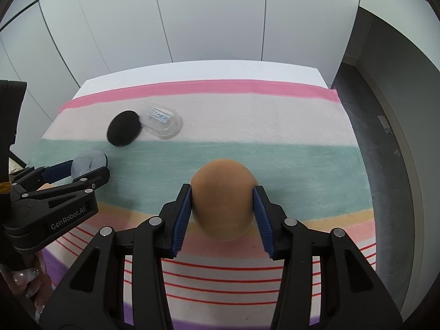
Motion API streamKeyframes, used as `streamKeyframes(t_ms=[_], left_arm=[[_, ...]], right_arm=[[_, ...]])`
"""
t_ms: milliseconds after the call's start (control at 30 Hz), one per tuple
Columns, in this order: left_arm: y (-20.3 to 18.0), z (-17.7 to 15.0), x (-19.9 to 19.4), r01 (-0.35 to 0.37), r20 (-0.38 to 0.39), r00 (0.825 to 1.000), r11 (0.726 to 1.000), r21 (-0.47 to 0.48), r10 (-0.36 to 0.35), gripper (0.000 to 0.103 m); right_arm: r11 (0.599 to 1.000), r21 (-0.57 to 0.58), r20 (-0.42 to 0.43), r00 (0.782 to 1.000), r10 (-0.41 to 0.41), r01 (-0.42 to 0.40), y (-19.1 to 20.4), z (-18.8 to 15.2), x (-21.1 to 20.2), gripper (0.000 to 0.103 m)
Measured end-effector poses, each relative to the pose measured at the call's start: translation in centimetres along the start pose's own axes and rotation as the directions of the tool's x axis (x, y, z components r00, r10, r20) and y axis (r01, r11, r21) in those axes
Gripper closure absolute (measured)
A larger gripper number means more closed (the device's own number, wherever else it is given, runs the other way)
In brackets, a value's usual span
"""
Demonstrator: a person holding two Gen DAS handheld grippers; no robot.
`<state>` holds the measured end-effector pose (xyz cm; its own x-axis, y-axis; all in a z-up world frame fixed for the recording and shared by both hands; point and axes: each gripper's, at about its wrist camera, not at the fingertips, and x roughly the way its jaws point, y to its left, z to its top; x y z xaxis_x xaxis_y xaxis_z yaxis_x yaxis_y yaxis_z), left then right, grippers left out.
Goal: Organize objects
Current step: 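Carry the blue case with the left tool while the right tool carries the sponge puff to the box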
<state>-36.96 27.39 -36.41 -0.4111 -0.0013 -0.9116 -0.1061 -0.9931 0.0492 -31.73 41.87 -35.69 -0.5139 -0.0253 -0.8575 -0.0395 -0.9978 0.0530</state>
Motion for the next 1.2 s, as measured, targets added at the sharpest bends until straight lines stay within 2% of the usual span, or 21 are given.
streamKeyframes(t_ms=[300, 400, 500, 633, 833, 1033, 1200], left_arm=[[3.6, 1.7, -6.3, -0.027, 0.037, 0.999, 1.000, 0.010, 0.026, 0.045], [5.3, 2.2, -9.0, -0.027, 0.045, 0.999, 1.000, -0.013, 0.027, 0.045], [6.8, 2.9, -12.0, -0.015, 0.066, 0.998, 0.999, -0.032, 0.017, 0.045], [8.2, 3.6, -15.8, -0.034, 0.093, 0.995, 0.999, -0.027, 0.037, 0.045], [9.2, 3.3, -21.0, -0.054, 0.141, 0.989, 0.999, -0.008, 0.054, 0.045], [9.4, 2.3, -23.5, -0.034, 0.154, 0.987, 0.999, -0.008, 0.035, 0.045], [9.3, 1.2, -24.6, -0.019, 0.142, 0.990, 1.000, -0.003, 0.019, 0.045]], right_arm=[[0.997, -0.074, 0.041, 0.999, 0.010, -0.007, 2.8, 1.8, -5.3, 0.056], [0.997, -0.073, 0.049, 0.998, 0.044, -0.040, 3.6, 2.7, -7.6, 0.056], [0.995, -0.082, 0.068, 0.996, 0.060, -0.055, 4.6, 3.8, -10.2, 0.056], [0.991, -0.123, 0.114, 0.991, 0.065, -0.050, 6.2, 5.5, -14.6, 0.056], [0.985, -0.152, 0.149, 0.983, 0.109, -0.086, 8.1, 7.3, -20.5, 0.056], [0.983, -0.166, 0.166, 0.981, 0.100, -0.072, 9.3, 7.2, -23.8, 0.056], [0.982, -0.180, 0.155, 0.984, 0.083, -0.055, 9.9, 6.2, -24.8, 0.056]])
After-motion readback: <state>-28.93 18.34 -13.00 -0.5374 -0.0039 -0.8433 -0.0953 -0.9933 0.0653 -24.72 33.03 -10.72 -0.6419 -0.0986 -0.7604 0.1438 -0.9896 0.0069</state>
